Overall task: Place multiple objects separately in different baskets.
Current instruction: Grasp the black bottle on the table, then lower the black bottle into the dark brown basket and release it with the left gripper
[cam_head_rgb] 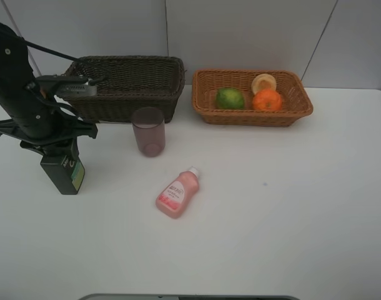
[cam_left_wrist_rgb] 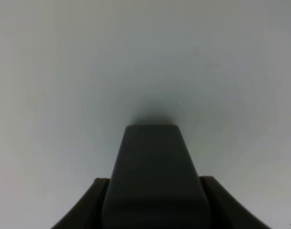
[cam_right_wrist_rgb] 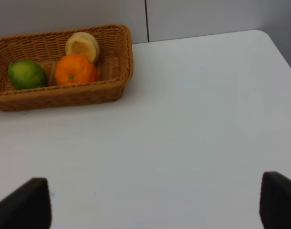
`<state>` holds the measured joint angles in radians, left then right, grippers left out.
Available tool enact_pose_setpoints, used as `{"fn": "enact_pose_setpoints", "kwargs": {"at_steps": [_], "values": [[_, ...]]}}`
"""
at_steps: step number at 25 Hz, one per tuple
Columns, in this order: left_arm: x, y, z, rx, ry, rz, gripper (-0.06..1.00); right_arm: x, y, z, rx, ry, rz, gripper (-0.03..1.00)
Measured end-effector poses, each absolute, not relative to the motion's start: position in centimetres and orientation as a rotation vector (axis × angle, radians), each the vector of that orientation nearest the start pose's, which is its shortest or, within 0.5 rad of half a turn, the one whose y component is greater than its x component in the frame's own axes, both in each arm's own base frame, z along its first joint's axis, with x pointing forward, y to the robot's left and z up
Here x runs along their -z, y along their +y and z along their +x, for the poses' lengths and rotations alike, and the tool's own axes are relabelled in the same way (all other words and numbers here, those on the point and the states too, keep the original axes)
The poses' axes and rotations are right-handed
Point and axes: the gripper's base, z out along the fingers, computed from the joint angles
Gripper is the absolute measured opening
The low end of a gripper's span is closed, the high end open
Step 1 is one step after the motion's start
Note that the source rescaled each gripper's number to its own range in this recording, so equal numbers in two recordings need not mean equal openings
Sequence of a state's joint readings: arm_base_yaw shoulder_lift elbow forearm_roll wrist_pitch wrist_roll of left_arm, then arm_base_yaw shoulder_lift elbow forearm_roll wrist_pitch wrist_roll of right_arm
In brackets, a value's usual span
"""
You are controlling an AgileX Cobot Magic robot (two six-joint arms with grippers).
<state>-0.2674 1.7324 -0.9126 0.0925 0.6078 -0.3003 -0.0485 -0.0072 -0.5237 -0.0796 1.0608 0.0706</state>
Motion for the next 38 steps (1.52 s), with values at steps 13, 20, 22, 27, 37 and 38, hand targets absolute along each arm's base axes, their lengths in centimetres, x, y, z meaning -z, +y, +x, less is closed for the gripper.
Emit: {"fn": "enact_pose_setpoints", "kwargs": {"at_steps": [13, 20, 22, 27, 37, 38], "values": [[-23.8, -8.2, 32.1, 0.026, 2.799, 0.025, 0.43, -28.4, -0.6, -0.9, 0.081, 2.008, 0.125, 0.90], [-29.1, -8.7, 34.7, 0.073, 2.585, 0.031, 0.43, -28.4, -0.6, -0.9, 0.081, 2.008, 0.125, 0.90], [-29.9, -8.9, 35.3, 0.096, 2.502, 0.039, 0.43, -28.4, -0.6, -0.9, 0.081, 2.008, 0.125, 0.90], [-30.5, -9.4, 37.1, 0.113, 2.305, 0.095, 0.43, -28.4, -0.6, -0.9, 0.081, 2.008, 0.125, 0.90], [-23.5, -11.0, 41.9, 0.121, 2.222, 0.203, 0.43, -28.4, -0.6, -0.9, 0.081, 2.008, 0.125, 0.90], [-22.4, -11.1, 42.3, 0.121, 2.236, 0.208, 0.43, -28.4, -0.6, -0.9, 0.081, 2.008, 0.125, 0.90]]}}
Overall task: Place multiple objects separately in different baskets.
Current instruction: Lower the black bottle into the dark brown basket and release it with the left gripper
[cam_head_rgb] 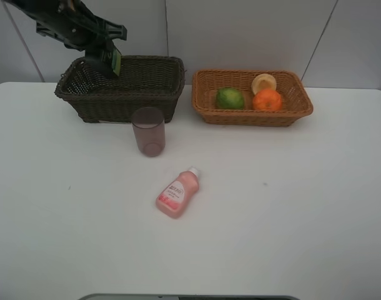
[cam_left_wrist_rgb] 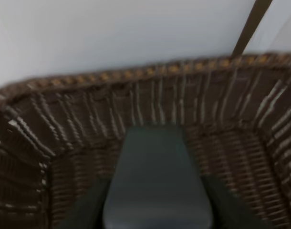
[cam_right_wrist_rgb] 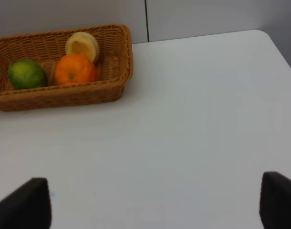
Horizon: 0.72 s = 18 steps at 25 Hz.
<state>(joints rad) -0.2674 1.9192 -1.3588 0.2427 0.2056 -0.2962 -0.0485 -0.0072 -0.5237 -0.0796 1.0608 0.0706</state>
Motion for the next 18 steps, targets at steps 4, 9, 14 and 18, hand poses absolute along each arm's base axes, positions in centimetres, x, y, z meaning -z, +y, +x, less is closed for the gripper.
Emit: {"fn": "enact_pose_setpoints", "kwargs": {"at_steps": [4, 9, 14, 18], "values": [[-18.9, -11.4, 43.0, 0.116, 2.294, 0.221, 0.43, -28.4, -0.6, -0.9, 0.081, 2.008, 0.125, 0.90], [-17.1, -11.5, 43.4, 0.119, 2.314, 0.227, 0.43, -28.4, -0.6, -0.9, 0.081, 2.008, 0.125, 0.90], [-17.1, -11.6, 43.5, 0.122, 2.307, 0.228, 0.43, -28.4, -0.6, -0.9, 0.081, 2.008, 0.125, 0.90], [-17.2, -11.6, 43.5, 0.124, 2.301, 0.229, 0.80, -28.4, -0.6, -0.9, 0.081, 2.008, 0.125, 0.90]]}}
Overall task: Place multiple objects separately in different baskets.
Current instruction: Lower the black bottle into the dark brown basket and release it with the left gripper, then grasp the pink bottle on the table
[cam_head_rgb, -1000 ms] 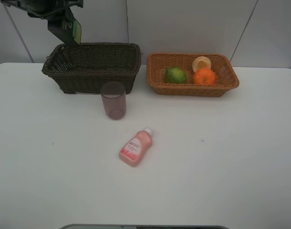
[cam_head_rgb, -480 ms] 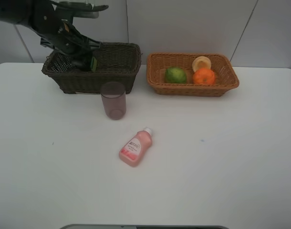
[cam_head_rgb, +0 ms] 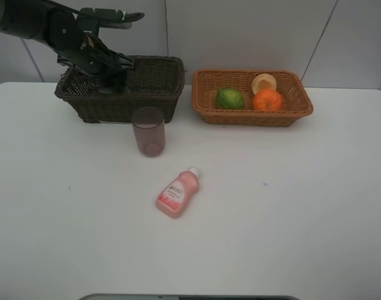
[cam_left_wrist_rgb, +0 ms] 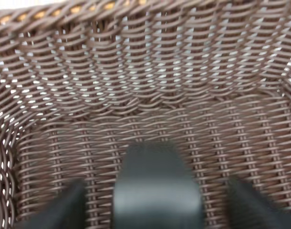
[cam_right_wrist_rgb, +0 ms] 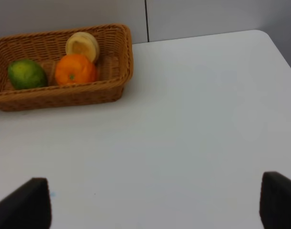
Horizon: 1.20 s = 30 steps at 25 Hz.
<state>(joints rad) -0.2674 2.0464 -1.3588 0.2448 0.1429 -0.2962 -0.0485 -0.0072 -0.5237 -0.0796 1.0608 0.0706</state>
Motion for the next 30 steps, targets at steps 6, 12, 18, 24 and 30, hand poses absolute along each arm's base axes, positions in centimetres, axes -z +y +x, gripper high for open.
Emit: {"fn": "enact_pose_setpoints", "kwargs": {"at_steps": [6, 12, 18, 24, 30], "values": [[-18.2, -11.5, 43.3, 0.125, 2.282, 0.227, 1.00, -28.4, -0.6, -0.9, 0.081, 2.008, 0.125, 0.90], [-22.4, -11.4, 42.2, 0.121, 2.236, 0.219, 1.00, -28.4, -0.6, -0.9, 0.081, 2.008, 0.125, 0.90], [-24.5, -13.0, 39.7, 0.088, 2.329, 0.269, 1.00, -28.4, -0.6, -0.9, 0.081, 2.008, 0.125, 0.90], [-24.1, -15.7, 36.8, 0.023, 2.502, 0.415, 1.00, -28.4, -0.6, -0.9, 0.081, 2.008, 0.125, 0.90], [-23.9, -19.6, 33.2, 0.044, 2.612, 0.634, 1.00, -28.4, -0.6, -0.9, 0.081, 2.008, 0.125, 0.90]]}}
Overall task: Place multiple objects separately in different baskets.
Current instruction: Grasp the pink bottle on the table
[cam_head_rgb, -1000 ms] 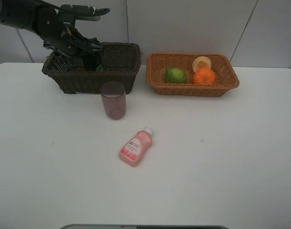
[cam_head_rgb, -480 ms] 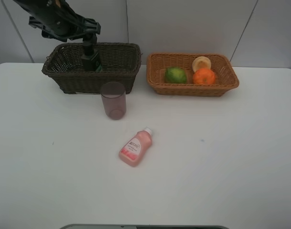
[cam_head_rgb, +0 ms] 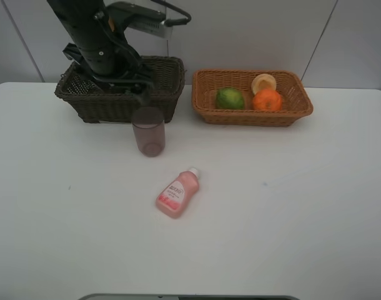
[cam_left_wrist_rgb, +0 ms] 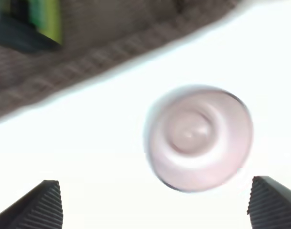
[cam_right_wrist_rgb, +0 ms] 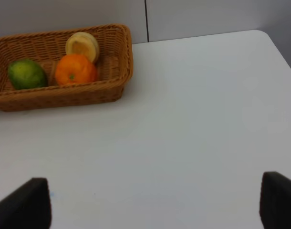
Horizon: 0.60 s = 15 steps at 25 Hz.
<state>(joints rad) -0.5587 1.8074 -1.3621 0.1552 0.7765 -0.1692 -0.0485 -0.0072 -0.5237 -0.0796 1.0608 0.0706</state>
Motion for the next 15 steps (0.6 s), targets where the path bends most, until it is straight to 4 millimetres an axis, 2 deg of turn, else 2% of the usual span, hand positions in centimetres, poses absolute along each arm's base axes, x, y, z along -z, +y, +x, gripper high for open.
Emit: {"fn": "enact_pose_setpoints", "kwargs": {"at_steps": [5, 15], "values": [[-23.8, -22.3, 30.8, 0.139, 2.659, 0.699, 1.00, -28.4, -0.6, -0.9, 0.081, 2.008, 0.125, 0.90], [-20.5, -24.6, 26.9, 0.149, 2.665, 0.874, 1.00, -28.4, -0.6, -0.9, 0.081, 2.008, 0.125, 0.90]]}}
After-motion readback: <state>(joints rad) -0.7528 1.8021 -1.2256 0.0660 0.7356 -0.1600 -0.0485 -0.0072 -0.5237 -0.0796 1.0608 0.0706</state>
